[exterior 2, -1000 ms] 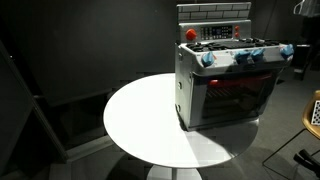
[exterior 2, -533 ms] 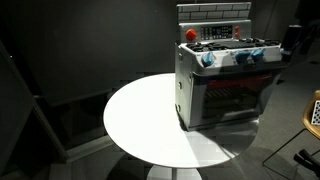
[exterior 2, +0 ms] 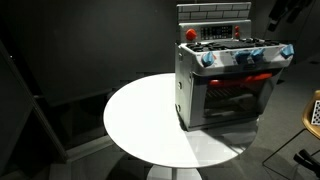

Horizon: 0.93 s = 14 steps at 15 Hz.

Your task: Push the top right button on the toy stove

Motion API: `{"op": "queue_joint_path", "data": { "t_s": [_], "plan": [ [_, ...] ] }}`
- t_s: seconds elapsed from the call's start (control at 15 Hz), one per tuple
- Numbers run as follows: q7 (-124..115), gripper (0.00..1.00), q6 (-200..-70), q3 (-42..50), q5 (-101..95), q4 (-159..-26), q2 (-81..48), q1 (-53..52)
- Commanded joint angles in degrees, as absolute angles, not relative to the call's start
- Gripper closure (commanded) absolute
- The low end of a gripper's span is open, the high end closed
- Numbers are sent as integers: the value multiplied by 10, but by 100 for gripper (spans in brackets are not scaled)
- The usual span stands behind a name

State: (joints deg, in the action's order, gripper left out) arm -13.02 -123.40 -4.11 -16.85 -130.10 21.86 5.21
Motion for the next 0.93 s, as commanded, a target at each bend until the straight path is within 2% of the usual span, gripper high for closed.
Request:
{"op": "queue_joint_path", "data": {
  "t_s": [0.0,0.4,0.87],
  "plan": [
    [-170,0,-1298,-42,-229,-1269,180,76],
    [-222,0,-1386,-35,-306,-1222,106,105],
    [-253,0,-1394,-15,-338,-1137,23,89]
  ]
}}
